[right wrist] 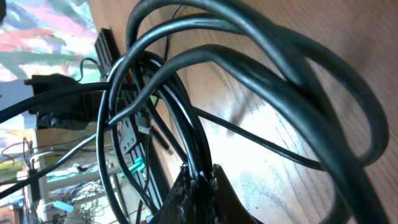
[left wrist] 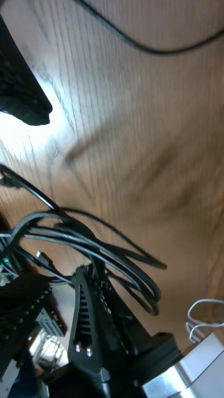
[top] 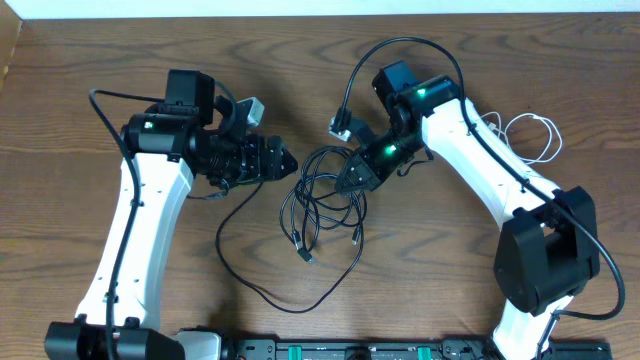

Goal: Untangle cables

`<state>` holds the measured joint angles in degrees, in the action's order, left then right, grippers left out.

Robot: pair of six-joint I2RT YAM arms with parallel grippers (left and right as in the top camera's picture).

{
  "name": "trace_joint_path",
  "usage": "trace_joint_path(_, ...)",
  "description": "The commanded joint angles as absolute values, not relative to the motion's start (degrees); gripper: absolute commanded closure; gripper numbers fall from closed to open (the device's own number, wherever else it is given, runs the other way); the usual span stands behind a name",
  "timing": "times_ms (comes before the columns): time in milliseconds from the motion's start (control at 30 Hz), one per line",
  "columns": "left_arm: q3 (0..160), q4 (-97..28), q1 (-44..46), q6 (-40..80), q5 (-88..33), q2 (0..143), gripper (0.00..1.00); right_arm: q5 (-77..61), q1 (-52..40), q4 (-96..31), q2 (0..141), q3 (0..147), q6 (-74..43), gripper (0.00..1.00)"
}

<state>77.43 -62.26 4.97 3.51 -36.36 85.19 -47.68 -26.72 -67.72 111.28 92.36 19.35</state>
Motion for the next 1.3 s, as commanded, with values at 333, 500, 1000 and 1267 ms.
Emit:
trace_joint_path(333, 76.97, -60.90, 12.19, 0.47, -39.44, 89.03, 0.19, -51.62, -28.60, -68.20, 110.74, 93.10, 21.89, 0.99)
trace_joint_path(500, 76.97, -60.71, 12.36, 0.67, -39.46, 93.06, 0.45, -51.62, -28.60, -68.64, 110.74, 93.10, 21.89, 0.99)
trace_joint_path(1000, 76.97, -65.28, 1.98, 0.93, -38.70, 97.19, 0.92, -53.49, -22.33, -66.78, 104.27, 93.23, 17.54, 0.99)
trace_joint_path(1267, 76.97, -68.79, -1.61, 1.15, -31.83, 97.19, 0.92, -54.30, -16.21, -58.02, 93.12, 93.23, 9.85, 0.99)
